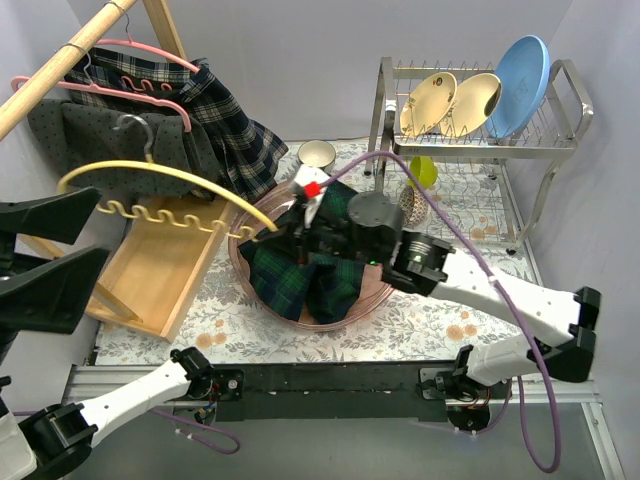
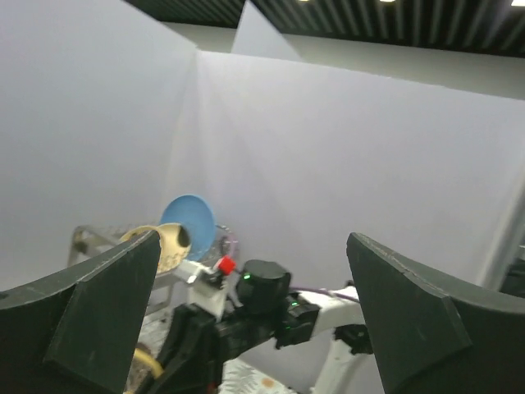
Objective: Remove the skirt from the hanger
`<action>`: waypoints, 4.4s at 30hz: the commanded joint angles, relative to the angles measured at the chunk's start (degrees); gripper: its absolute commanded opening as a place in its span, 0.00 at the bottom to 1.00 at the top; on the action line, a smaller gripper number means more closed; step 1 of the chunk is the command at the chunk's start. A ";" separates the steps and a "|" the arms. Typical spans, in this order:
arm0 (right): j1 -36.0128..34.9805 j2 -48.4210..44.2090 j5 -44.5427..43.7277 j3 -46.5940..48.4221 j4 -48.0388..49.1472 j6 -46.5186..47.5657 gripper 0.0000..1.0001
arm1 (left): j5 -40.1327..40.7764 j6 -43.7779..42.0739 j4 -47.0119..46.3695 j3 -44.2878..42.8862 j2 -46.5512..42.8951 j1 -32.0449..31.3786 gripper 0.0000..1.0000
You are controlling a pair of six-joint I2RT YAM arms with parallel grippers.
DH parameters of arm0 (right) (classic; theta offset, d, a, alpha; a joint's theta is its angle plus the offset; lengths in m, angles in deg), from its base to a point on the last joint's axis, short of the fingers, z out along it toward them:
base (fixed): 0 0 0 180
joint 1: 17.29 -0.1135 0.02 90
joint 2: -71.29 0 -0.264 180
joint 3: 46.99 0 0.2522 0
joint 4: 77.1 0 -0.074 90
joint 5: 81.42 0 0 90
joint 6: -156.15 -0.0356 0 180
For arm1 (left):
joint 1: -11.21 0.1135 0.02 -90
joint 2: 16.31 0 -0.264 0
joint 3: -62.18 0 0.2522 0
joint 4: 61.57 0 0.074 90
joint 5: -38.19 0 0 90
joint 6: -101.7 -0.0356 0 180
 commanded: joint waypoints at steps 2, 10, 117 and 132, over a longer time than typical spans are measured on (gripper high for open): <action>-6.97 9.96 -13.84 17.33 2.23 6.32 0.01 | -7.41 5.90 -1.09 -5.09 2.43 0.14 0.98; -10.22 29.28 -22.38 41.79 -4.80 10.80 0.01 | -6.79 6.17 -0.29 -9.15 1.47 0.14 0.98; -18.75 56.82 -46.38 60.09 17.43 34.01 0.01 | 7.18 1.07 3.57 -0.27 -1.35 0.14 0.98; -17.78 57.26 -44.10 60.01 19.19 32.61 0.01 | 8.50 -0.07 4.98 0.34 -1.61 0.14 0.98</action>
